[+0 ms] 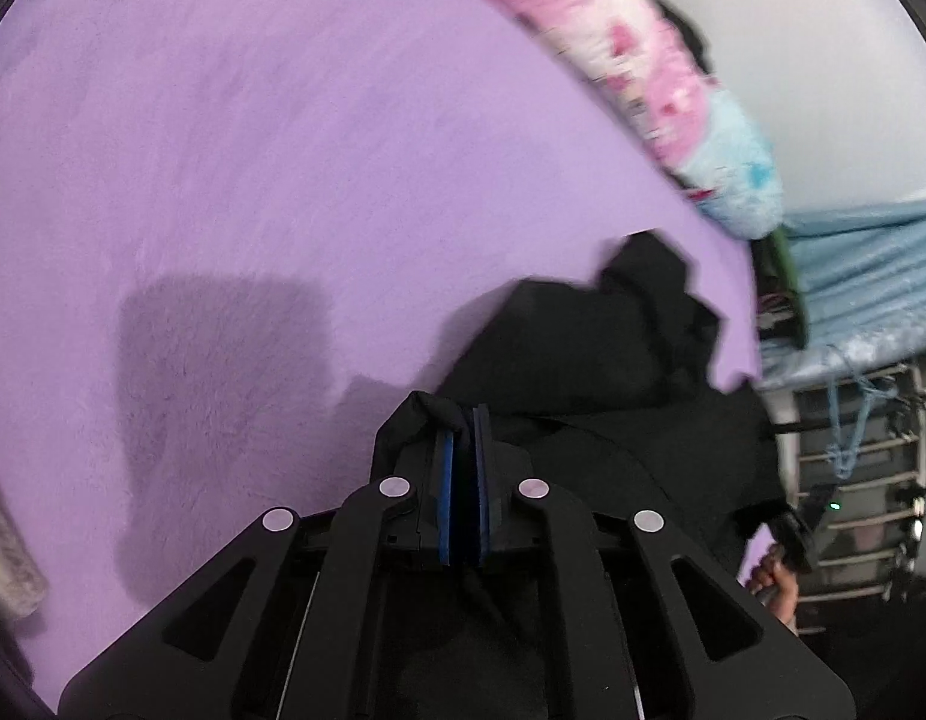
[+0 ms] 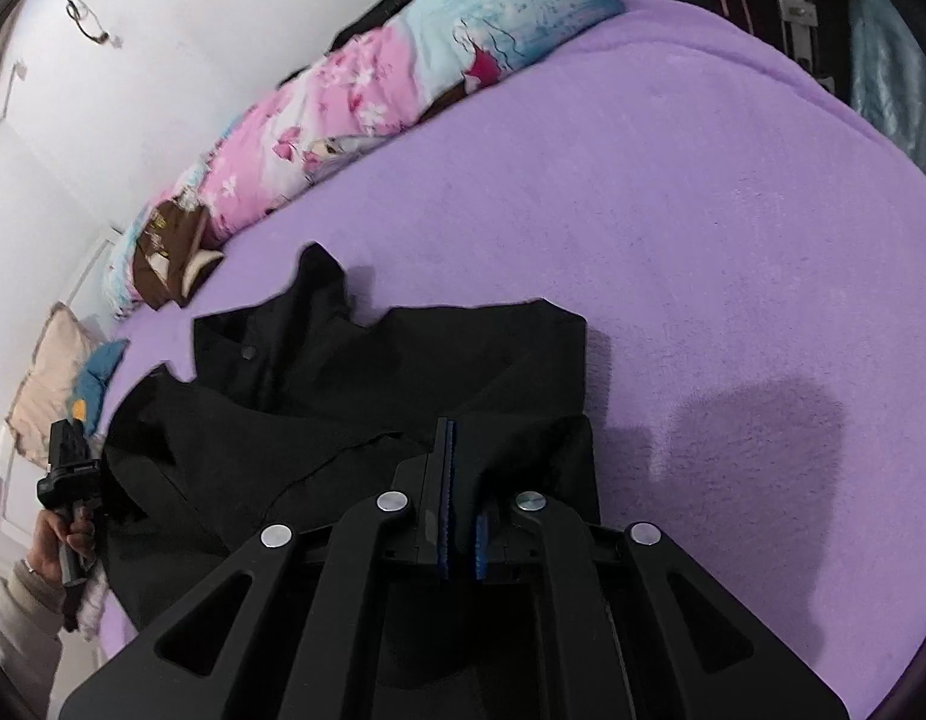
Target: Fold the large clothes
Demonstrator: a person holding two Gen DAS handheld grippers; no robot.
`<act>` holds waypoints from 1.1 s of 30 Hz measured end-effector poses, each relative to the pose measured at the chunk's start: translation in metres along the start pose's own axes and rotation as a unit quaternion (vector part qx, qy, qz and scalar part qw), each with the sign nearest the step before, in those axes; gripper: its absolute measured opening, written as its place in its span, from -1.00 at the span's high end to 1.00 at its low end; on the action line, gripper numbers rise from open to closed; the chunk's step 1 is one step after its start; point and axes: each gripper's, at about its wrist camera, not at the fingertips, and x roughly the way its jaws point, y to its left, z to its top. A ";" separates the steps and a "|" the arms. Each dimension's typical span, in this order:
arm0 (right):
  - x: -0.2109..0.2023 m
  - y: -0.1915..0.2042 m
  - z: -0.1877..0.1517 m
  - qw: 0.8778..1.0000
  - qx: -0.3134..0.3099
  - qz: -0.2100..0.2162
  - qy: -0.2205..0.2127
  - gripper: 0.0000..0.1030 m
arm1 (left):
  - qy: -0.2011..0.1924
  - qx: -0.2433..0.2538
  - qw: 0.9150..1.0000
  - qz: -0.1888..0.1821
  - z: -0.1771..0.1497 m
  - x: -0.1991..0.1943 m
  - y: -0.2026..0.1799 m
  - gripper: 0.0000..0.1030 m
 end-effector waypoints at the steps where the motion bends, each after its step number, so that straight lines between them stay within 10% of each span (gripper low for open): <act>1: -0.006 0.004 0.000 1.000 -0.005 0.000 0.000 0.70 | -0.003 0.008 1.000 -0.013 0.000 -0.011 -0.008 0.60; 3: -0.016 0.015 0.000 1.000 -0.019 -0.008 -0.004 0.60 | -0.029 0.029 0.999 -0.008 -0.004 -0.036 -0.023 -0.17; 4: -0.023 0.023 0.000 1.000 -0.027 -0.010 -0.006 0.54 | -0.052 0.046 0.998 -0.010 -0.009 -0.054 -0.032 -0.23; 8: -0.045 0.044 -0.005 0.999 -0.042 -0.030 -0.012 0.26 | -0.080 0.067 0.994 -0.021 -0.034 -0.089 -0.051 -0.24; 11: -0.068 0.056 -0.010 0.997 -0.055 -0.049 -0.039 -0.42 | -0.097 0.081 0.992 -0.011 -0.072 -0.104 -0.058 -0.24; 19: -0.111 0.098 -0.005 0.989 -0.108 -0.081 -0.066 -0.63 | -0.114 0.102 0.988 0.004 -0.171 -0.093 -0.056 -0.25; 33: 0.000 0.150 -0.051 0.956 -0.234 -0.173 0.038 -0.75 | -0.088 0.140 0.986 0.035 -0.174 -0.040 -0.037 -0.26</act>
